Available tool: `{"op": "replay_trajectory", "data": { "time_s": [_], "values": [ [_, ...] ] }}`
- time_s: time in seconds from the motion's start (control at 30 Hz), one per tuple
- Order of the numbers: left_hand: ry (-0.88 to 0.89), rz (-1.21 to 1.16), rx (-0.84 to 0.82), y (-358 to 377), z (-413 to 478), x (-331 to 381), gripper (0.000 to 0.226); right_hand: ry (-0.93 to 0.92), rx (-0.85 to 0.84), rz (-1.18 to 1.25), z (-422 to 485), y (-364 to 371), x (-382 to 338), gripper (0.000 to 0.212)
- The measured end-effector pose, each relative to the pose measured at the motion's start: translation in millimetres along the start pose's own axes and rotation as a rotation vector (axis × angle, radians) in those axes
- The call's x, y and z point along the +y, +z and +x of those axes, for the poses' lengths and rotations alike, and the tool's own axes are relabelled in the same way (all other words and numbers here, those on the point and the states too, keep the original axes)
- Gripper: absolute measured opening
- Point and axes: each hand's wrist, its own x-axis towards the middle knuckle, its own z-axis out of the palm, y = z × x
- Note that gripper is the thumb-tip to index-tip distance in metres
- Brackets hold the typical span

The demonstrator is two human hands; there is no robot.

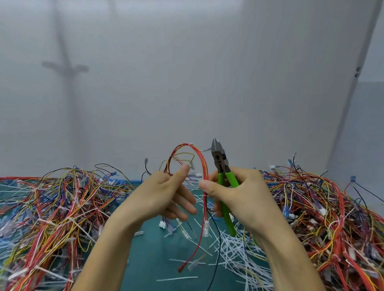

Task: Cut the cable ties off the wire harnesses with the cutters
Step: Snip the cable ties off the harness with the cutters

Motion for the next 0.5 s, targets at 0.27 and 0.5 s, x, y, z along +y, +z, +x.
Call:
{"op": "replay_trajectory", "data": {
  "time_s": [0.27, 0.5],
  "values": [
    [0.235, -0.167, -0.075, 0.7, -4.6, 3.0, 0.023, -0.011, 0.060, 0.031, 3.7, 8.5, 4.7, 0.012],
    [0.206, -0.340, -0.110, 3.2, -0.6, -0.5, 0.021, -0.004, 0.044, 0.060, 5.1, 10.6, 7.0, 0.009]
  ]
}}
